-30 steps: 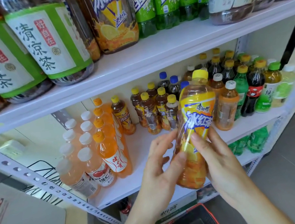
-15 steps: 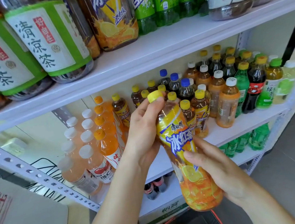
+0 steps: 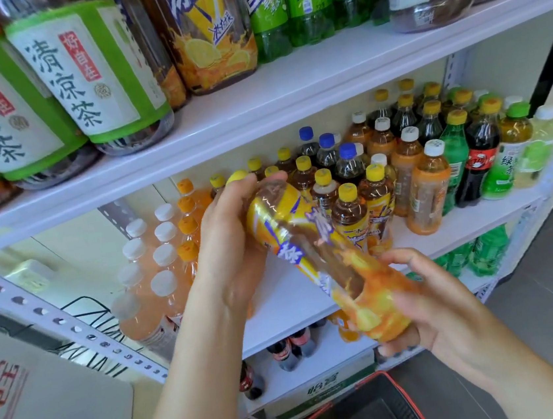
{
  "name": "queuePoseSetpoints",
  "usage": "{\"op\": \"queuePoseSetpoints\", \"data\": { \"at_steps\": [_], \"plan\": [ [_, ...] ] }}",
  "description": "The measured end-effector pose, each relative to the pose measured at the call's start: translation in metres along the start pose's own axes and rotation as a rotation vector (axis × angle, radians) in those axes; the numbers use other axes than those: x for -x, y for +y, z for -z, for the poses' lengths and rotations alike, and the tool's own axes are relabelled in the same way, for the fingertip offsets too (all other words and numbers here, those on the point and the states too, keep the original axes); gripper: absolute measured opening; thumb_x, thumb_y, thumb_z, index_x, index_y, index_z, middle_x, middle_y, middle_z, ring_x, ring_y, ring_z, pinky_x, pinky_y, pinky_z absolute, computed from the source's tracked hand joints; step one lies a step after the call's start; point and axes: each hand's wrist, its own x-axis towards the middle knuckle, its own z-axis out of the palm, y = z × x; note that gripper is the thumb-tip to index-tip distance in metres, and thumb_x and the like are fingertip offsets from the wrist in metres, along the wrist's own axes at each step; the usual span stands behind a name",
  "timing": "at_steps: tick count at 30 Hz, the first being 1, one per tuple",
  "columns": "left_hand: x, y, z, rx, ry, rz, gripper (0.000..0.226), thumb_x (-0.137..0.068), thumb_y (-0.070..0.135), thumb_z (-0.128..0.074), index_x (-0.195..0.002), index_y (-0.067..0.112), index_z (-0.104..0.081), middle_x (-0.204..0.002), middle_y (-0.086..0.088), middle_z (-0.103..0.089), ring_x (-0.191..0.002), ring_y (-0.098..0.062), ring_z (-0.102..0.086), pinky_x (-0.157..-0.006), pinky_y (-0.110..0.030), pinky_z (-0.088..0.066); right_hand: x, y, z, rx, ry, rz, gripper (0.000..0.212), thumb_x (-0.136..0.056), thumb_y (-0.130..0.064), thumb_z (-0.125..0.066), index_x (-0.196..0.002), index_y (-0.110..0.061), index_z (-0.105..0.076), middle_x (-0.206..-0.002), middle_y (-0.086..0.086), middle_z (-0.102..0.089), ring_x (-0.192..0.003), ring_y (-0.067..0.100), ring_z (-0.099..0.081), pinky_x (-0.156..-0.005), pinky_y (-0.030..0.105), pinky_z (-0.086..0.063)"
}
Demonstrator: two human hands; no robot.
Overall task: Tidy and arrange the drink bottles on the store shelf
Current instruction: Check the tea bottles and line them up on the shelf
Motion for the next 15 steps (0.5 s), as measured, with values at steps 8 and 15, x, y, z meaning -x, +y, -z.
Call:
{"op": "queuePoseSetpoints", "data": {
  "at_steps": [8,15],
  "plan": [
    [0.004,-0.006,0.013,0.058,-0.192,-0.014,0.018,-0.086,0.019,-0.059,-0.103,0.013,-0.061,-0.114,-0.021,-0.070,-0.098,-0.029,-0.069,-0.082,-0.042,-0.056,-0.004,-0.002,0.001,-0.356,0.103,-0.344,0.060,-0.066,-0.062,-0.055,-0.074,-0.005,-0.074,-0.057,0.024,-0.059,-0.035,0.028,-0.056,-0.029,0.020,-0.040],
    [0.007,-0.007,0.011,-0.113,-0.019,-0.161,0.027,-0.085,0.029,-0.063,-0.104,0.010,-0.061,-0.106,-0.020,-0.073,-0.092,-0.028,-0.071,-0.084,-0.046,-0.057,-0.013,0.008,0.005,-0.373,0.131,-0.272,0.055,-0.083,-0.054,-0.050,-0.115,-0.015,-0.071,-0.112,0.025,-0.068,-0.080,0.032,-0.070,-0.045,0.031,-0.055]
  ]
}}
